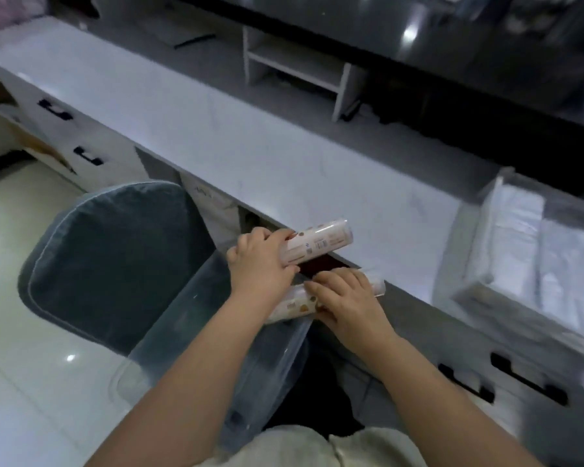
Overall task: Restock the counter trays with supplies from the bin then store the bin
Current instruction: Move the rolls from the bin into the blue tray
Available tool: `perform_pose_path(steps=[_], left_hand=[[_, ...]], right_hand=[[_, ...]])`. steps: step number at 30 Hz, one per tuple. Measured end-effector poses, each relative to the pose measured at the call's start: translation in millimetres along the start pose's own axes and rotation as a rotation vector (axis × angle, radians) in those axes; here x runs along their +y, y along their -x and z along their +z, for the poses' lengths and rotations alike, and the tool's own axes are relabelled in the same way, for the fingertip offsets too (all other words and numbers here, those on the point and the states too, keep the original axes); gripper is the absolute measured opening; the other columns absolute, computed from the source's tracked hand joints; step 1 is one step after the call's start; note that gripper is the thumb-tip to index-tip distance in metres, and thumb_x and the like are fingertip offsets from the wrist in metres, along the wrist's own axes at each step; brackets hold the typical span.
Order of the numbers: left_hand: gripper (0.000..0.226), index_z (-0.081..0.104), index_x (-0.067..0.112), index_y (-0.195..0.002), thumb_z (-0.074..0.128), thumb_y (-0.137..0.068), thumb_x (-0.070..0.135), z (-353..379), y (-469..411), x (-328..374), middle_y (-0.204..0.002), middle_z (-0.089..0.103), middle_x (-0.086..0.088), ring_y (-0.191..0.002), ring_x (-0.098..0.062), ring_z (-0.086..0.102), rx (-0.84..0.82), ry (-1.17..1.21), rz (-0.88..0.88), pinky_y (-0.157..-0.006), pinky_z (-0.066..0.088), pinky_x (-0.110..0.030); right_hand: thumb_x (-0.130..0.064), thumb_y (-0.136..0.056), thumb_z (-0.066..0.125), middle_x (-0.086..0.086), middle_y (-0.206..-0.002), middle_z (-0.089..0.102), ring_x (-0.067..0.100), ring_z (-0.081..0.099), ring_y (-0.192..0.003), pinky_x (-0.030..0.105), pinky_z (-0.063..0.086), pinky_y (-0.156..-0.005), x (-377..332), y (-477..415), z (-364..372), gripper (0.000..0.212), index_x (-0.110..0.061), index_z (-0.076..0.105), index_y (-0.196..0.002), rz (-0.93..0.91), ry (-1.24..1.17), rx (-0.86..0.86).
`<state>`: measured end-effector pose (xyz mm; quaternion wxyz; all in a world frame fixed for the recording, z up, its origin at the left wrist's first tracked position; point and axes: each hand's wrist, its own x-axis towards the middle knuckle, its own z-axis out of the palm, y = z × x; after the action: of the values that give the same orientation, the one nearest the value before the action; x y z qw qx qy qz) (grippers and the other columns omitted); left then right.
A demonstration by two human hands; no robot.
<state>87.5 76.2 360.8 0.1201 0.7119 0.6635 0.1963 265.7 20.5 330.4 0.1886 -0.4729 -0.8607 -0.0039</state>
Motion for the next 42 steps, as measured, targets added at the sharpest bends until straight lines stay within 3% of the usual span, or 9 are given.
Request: perform_pose_path(steps=[7,12,20,27,30,35,42], left_hand=[[0.056,0.051,0.043,-0.121,0.074,-0.07,0.044,17,3,121,-0.109,0.051,0.004,-0.101,-0.022,0.045,-0.072,0.086,0.328,-0.085,0.037,-0.042],[0.054,0.054,0.04,-0.12,0.076,-0.07,0.041,27,22,218,-0.108,0.051,0.004,-0.102,-0.021,0.044,-0.097,0.155,0.536,-0.084,0.029,-0.037],[0.057,0.054,0.038,-0.123,0.077,-0.07,0.041,66,88,391,-0.108,0.052,0.005,-0.103,-0.021,0.043,-0.135,0.234,0.748,-0.085,0.029,-0.037],[0.055,0.055,0.035,-0.123,0.075,-0.071,0.036,122,135,497,-0.103,0.053,0.003,-0.097,-0.021,0.045,-0.05,0.227,0.785,-0.084,0.037,-0.04],[0.058,0.054,0.035,-0.126,0.074,-0.072,0.037,140,136,518,-0.106,0.052,0.004,-0.098,-0.02,0.044,-0.045,0.179,0.747,-0.083,0.031,-0.037],[0.06,0.056,0.035,-0.127,0.076,-0.07,0.036,161,124,536,-0.111,0.055,0.002,-0.101,-0.021,0.045,-0.086,0.139,0.693,-0.089,0.032,-0.04],[0.06,0.06,0.033,-0.124,0.079,-0.068,0.038,197,88,550,-0.113,0.056,0.001,-0.104,-0.023,0.047,-0.144,0.101,0.707,-0.091,0.034,-0.042]], right_hand=[[-0.012,-0.072,0.075,0.009,-0.111,0.063,0.03,0.056,-0.101,0.048,0.041,-0.097,33,95,-67,0.042,-0.011,0.063,-0.112,0.24,0.128,0.164],[-0.005,-0.067,0.077,0.009,-0.108,0.067,0.032,0.06,-0.099,0.048,0.045,-0.092,54,163,-123,0.044,-0.009,0.068,-0.11,0.429,0.243,0.286],[-0.009,-0.065,0.081,0.008,-0.109,0.065,0.03,0.057,-0.102,0.045,0.041,-0.096,104,293,-204,0.048,-0.011,0.067,-0.11,0.564,0.371,0.344],[-0.015,-0.067,0.083,0.005,-0.11,0.064,0.023,0.054,-0.105,0.044,0.042,-0.097,167,404,-250,0.051,-0.013,0.064,-0.113,0.702,0.362,0.347],[-0.017,-0.068,0.083,0.005,-0.115,0.064,0.025,0.056,-0.109,0.047,0.044,-0.098,196,431,-264,0.053,-0.014,0.062,-0.117,0.783,0.301,0.316],[-0.015,-0.071,0.08,0.003,-0.119,0.061,0.024,0.052,-0.113,0.043,0.036,-0.103,246,445,-270,0.053,-0.018,0.06,-0.12,0.868,0.214,0.265],[-0.017,-0.079,0.073,0.001,-0.117,0.059,0.025,0.048,-0.111,0.04,0.037,-0.101,305,435,-250,0.041,-0.021,0.062,-0.119,0.926,0.116,0.132]])
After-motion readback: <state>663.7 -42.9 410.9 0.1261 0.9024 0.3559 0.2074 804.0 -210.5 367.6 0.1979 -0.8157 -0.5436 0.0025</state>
